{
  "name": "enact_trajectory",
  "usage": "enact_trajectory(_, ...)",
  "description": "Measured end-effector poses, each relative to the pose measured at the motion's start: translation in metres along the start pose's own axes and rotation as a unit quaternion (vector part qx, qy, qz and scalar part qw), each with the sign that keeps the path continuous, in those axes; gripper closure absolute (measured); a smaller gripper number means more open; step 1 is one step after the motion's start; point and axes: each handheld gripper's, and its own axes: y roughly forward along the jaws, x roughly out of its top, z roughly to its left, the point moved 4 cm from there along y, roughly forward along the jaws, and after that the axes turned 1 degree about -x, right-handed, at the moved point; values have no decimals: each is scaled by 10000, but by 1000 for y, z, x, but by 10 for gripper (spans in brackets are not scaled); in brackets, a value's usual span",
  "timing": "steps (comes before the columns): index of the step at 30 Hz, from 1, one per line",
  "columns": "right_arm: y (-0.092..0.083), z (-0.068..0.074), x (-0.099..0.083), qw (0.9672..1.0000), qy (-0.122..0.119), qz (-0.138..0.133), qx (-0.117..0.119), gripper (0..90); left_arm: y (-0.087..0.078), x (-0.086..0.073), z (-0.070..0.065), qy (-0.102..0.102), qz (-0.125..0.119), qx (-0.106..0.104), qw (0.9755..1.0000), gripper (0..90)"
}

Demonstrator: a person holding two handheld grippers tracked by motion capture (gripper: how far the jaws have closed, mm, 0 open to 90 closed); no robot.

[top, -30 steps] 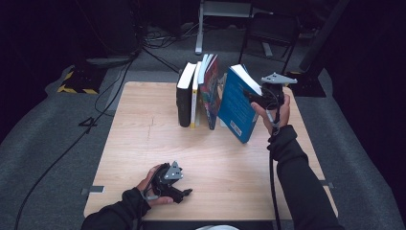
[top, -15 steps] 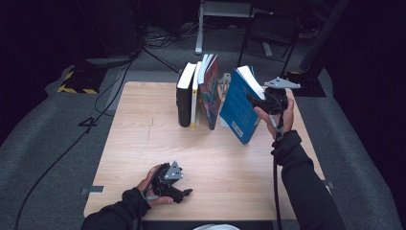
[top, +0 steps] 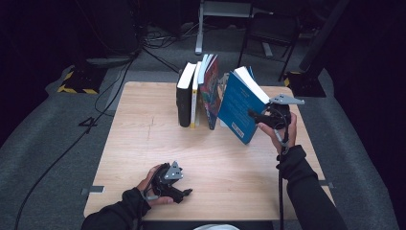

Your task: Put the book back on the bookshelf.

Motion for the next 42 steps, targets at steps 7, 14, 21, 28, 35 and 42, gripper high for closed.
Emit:
enact_trajectory(7,22,3,-34,10000,-30,-73,-17,463,0,0,0,-2,0,4,10000,149)
enact_trajectory(14,42,6,-50,9998,64,-165,-49,547,0,0,0,-5,-2,3,10000,149)
enact_trajectory(21,42,12,-54,9991,50,-356,-204,604,0,0,0,-3,-2,2,10000,149)
enact_trajectory(28,35,21,-57,9964,45,-526,-661,610,0,0,0,3,-1,-11,10000,148)
enact_trajectory(35,36,32,-59,9939,6,-625,-910,610,1,1,0,28,-1,-31,10000,148)
enact_trajectory(42,44,32,-56,9920,210,-691,-1040,609,1,1,0,14,-16,-27,10000,148)
